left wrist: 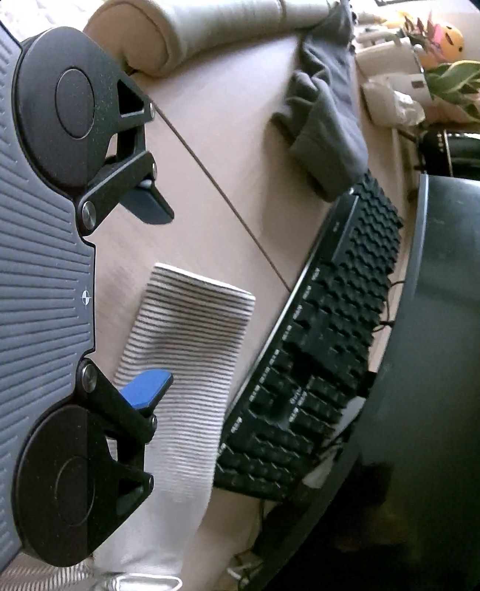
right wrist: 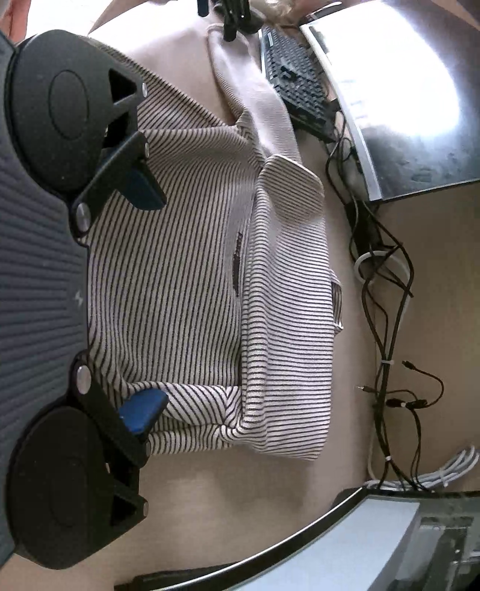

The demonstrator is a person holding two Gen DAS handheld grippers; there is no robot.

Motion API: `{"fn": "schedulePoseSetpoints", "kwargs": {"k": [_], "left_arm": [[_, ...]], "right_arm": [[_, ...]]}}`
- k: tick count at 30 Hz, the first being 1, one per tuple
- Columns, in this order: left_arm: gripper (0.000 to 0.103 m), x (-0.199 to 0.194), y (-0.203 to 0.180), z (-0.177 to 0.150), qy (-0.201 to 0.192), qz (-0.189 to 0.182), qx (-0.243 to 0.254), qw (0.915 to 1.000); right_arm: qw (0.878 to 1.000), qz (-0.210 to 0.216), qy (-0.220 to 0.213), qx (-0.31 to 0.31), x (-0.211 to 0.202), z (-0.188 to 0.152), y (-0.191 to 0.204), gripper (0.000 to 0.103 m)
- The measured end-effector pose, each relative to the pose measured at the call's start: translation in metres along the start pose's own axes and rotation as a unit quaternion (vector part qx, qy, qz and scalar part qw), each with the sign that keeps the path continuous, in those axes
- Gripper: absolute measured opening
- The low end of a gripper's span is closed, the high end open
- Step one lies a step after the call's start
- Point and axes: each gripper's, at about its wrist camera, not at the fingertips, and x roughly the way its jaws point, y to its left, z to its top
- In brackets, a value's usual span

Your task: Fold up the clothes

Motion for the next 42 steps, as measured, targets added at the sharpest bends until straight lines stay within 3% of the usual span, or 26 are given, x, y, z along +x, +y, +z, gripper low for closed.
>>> {"fn": "schedulePoseSetpoints", "kwargs": {"k": [7,9,10,11,14,15,22,27,31,37,42], "left_arm": [[0.078,0.008,0.002,-0.006,0.000,-0.008,0.011,0.9999],[0.066,0.008,0.000,-0.006,-0.007,-0.016,0.022,0.9996],[0.051,0.009,-0.002,-0.006,-0.010,-0.021,0.028,0.9993],[0.042,0.009,-0.004,-0.006,-0.013,-0.025,0.034,0.9990],[0.022,0.007,-0.011,-0.007,-0.030,-0.023,0.050,0.9980],[0.019,0.004,-0.013,-0.006,-0.037,-0.021,0.056,0.9975],[0.014,-0.047,-0.041,0.015,-0.111,-0.021,0.106,0.9879],[0.014,-0.091,-0.075,0.031,-0.156,-0.026,0.149,0.9761],[0.014,-0.133,-0.109,0.044,-0.198,-0.043,0.176,0.9634],[0.010,-0.188,-0.169,0.052,-0.261,-0.082,0.222,0.9360],[0.009,-0.216,-0.217,0.046,-0.279,-0.129,0.255,0.9166]], "right_arm": [[1.000,-0.030,0.007,-0.004,0.001,0.003,0.008,0.103],[0.999,-0.032,0.004,0.000,-0.001,0.004,0.009,0.103],[1.000,-0.030,0.002,0.005,-0.004,0.005,0.007,0.103],[1.000,-0.028,0.000,0.012,-0.007,0.006,0.005,0.103],[0.999,-0.016,-0.020,0.035,-0.025,0.011,0.001,0.103],[0.999,-0.010,-0.031,0.040,-0.033,0.013,0.004,0.103],[0.988,0.071,-0.122,0.064,-0.097,0.029,0.022,0.103],[0.982,0.111,-0.120,0.092,-0.097,0.018,0.015,0.103],[0.980,0.129,-0.092,0.118,-0.088,0.011,0.002,0.103],[0.976,0.143,-0.106,0.127,-0.092,0.004,-0.012,0.103],[0.975,0.138,-0.115,0.130,-0.096,0.000,-0.028,0.103]]}}
